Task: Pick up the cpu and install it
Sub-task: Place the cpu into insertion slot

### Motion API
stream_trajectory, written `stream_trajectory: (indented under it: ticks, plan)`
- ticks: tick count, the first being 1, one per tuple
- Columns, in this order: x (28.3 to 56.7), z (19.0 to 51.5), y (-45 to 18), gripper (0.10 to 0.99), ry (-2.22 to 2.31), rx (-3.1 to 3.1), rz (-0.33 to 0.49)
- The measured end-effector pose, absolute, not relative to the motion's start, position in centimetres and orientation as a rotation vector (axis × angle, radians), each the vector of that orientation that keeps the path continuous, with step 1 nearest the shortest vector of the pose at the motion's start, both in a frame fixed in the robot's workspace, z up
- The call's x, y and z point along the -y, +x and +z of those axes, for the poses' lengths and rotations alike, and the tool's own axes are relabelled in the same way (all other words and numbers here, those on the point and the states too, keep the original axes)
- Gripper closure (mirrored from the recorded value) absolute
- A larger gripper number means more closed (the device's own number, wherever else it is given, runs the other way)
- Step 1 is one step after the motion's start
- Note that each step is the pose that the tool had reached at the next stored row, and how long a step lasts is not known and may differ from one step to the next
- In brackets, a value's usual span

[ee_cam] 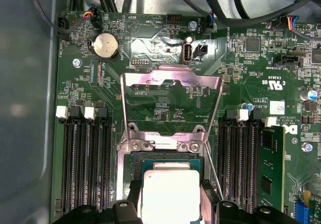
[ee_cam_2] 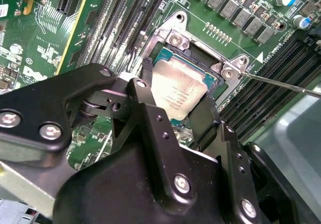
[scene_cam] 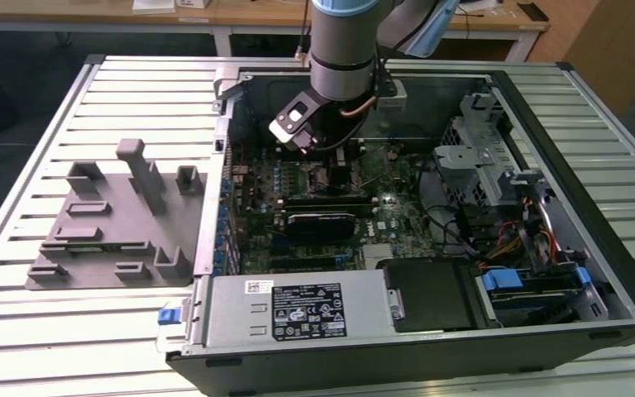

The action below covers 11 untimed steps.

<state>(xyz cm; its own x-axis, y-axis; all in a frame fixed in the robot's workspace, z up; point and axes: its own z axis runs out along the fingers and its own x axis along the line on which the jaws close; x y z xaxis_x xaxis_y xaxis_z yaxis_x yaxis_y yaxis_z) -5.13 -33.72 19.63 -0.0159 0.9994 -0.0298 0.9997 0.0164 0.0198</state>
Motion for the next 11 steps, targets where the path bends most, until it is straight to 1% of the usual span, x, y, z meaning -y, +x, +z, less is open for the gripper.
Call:
stream_trajectory:
  ticks: [11]
  plan:
    - [33.38, 19.58, -5.06, 0.545, 2.179, -2.214, -0.011]
